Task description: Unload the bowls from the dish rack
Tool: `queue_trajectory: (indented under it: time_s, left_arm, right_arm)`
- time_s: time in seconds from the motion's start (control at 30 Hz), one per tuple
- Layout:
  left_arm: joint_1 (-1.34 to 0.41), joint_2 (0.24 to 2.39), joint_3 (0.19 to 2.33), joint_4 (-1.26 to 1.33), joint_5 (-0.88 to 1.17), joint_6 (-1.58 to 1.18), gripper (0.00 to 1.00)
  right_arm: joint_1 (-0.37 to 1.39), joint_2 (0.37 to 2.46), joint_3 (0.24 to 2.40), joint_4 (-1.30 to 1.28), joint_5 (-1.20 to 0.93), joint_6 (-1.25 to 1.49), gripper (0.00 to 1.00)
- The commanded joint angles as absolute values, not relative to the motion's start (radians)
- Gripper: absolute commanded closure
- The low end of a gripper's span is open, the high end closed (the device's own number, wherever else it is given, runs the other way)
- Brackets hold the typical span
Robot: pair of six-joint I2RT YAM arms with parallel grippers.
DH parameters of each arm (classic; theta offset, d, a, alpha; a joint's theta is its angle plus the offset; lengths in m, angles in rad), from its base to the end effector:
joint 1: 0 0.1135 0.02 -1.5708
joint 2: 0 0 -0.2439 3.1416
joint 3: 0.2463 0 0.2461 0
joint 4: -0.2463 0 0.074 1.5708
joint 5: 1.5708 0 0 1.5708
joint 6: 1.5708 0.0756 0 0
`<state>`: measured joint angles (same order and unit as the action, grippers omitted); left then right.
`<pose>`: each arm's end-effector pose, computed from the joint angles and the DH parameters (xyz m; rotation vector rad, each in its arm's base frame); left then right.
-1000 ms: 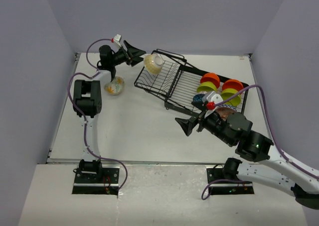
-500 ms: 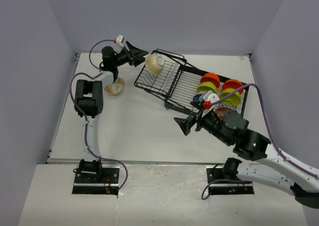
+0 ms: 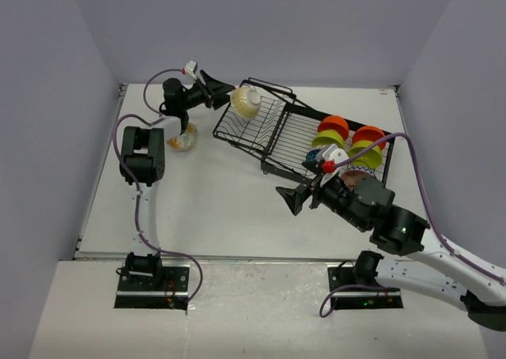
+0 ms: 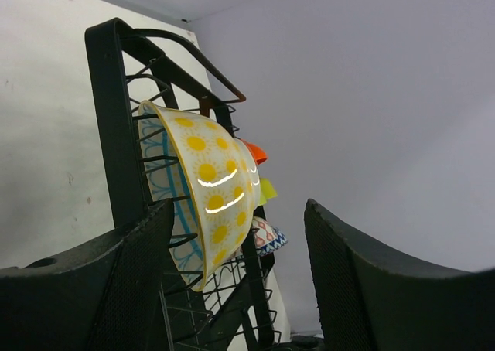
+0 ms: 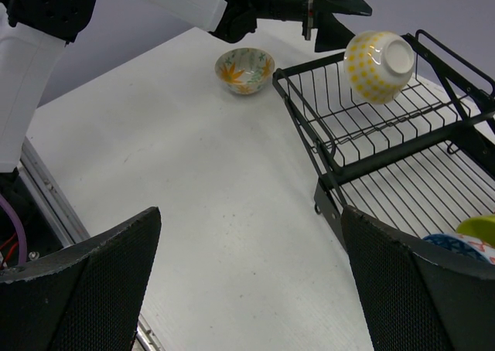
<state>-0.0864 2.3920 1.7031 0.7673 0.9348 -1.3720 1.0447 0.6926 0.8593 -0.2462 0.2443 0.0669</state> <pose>0.5322 -0.1071 0.1836 -0.2634 1.8277 -1.7781 0.1186 0.1677 0.3563 -0.6198 1.5700 0.6423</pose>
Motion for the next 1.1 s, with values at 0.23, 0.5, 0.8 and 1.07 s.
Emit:
queue_trajectory:
  time_s: [0.23,0.5,0.8,1.07]
  left_arm:
    - [-0.098,2.428,1.701,0.891,0.965,-1.462,0.35]
    - [-0.103,2.453,1.718,0.936,0.969,-1.509,0.40]
    - [-0.109,2.488,1.726,0.996,0.963,-1.557,0.47]
    - [-0.114,2.516,1.744,1.034,0.962,-1.595,0.54]
  right_arm:
    - [1.042,0.689,0.861,-0.213,0.245,0.057,0.01]
    - [1.042,0.693,0.861,-0.212,0.238,0.055,0.01]
    - [1.042,0.698,0.859,-0.204,0.219,0.051,0.01]
    - [1.042,0.703,0.851,-0.189,0.192,0.043,0.01]
